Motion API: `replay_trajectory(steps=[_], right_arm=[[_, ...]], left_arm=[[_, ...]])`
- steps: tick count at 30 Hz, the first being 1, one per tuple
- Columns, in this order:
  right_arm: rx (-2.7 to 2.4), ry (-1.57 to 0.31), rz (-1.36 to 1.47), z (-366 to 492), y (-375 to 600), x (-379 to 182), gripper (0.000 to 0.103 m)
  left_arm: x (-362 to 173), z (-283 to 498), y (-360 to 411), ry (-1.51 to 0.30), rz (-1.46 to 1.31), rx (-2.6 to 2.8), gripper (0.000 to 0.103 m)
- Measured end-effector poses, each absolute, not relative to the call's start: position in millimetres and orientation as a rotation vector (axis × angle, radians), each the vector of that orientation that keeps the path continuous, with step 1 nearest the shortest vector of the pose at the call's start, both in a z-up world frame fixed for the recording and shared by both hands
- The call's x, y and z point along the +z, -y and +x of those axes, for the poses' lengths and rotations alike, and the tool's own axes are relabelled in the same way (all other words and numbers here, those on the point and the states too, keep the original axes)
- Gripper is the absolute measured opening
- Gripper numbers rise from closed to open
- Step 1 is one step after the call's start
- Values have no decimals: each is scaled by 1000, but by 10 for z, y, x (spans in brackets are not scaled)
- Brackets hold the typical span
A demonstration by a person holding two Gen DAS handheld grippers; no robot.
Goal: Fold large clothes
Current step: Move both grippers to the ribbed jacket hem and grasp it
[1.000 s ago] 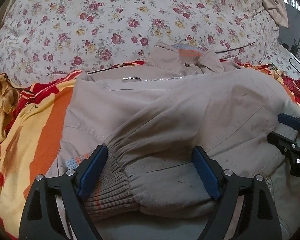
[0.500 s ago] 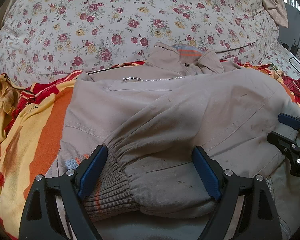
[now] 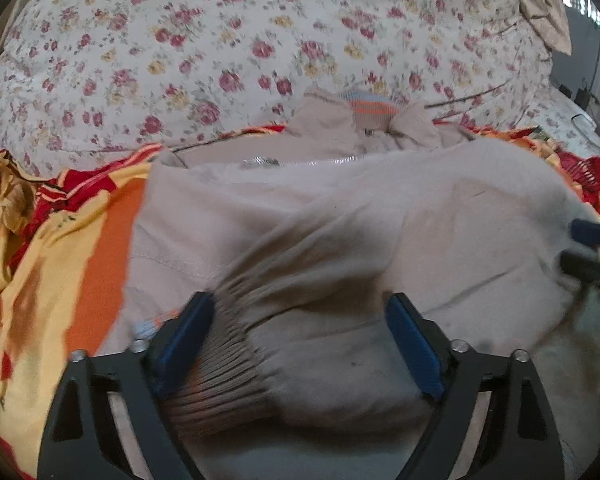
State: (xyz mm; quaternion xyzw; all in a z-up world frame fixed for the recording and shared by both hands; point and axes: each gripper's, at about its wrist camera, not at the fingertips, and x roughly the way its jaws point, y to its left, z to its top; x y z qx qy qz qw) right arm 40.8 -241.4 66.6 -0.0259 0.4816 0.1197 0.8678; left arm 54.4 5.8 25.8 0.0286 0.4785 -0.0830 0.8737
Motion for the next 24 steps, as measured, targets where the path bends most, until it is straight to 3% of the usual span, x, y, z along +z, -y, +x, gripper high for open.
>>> replay_trajectory(steps=[6, 13, 18, 24], right_arm=[[190, -923, -130, -279, 2841, 1405, 80], [240, -1045, 2, -1028, 3218, 1118, 80], [268, -1183, -82, -1299, 3162, 507, 80], [309, -1101, 18, -1433, 3301, 673, 80]], left_arm=[[794, 148, -690, -1011, -101, -113, 79], [1028, -641, -992, -985, -137, -115, 79], [925, -1135, -1012, -994, -132, -158, 79], [729, -1726, -1011, -1005, -135, -204, 78]])
